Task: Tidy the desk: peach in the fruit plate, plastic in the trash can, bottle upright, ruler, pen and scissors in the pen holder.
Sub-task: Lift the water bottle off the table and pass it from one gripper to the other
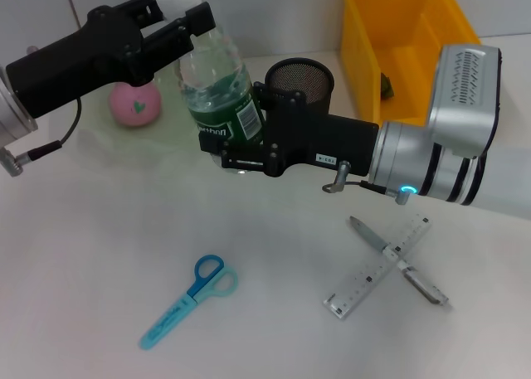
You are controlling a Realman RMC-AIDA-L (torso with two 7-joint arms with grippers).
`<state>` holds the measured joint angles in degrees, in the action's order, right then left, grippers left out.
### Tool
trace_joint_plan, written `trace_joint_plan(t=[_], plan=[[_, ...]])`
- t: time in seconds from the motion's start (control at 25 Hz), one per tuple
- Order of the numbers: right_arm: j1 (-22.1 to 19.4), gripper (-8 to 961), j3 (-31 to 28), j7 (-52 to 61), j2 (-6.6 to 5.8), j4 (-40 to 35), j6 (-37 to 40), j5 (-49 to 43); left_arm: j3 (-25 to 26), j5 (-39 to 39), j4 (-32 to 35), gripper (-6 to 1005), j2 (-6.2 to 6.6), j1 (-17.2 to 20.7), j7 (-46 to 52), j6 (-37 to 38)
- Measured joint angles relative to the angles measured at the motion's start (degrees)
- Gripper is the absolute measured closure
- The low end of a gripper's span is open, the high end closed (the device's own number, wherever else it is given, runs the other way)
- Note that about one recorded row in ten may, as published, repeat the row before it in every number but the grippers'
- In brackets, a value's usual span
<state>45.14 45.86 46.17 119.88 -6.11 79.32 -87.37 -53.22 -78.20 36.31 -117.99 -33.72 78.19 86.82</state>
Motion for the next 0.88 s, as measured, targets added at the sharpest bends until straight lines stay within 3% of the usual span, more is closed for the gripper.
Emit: trace_joint_plan(t=[0.88], plan=[[0.66,153,0.38,0.19,0.00,-0.40,1.04,-0.21,0.13,0.01,-0.02,554,0.05,0.16,0.35,0.16]])
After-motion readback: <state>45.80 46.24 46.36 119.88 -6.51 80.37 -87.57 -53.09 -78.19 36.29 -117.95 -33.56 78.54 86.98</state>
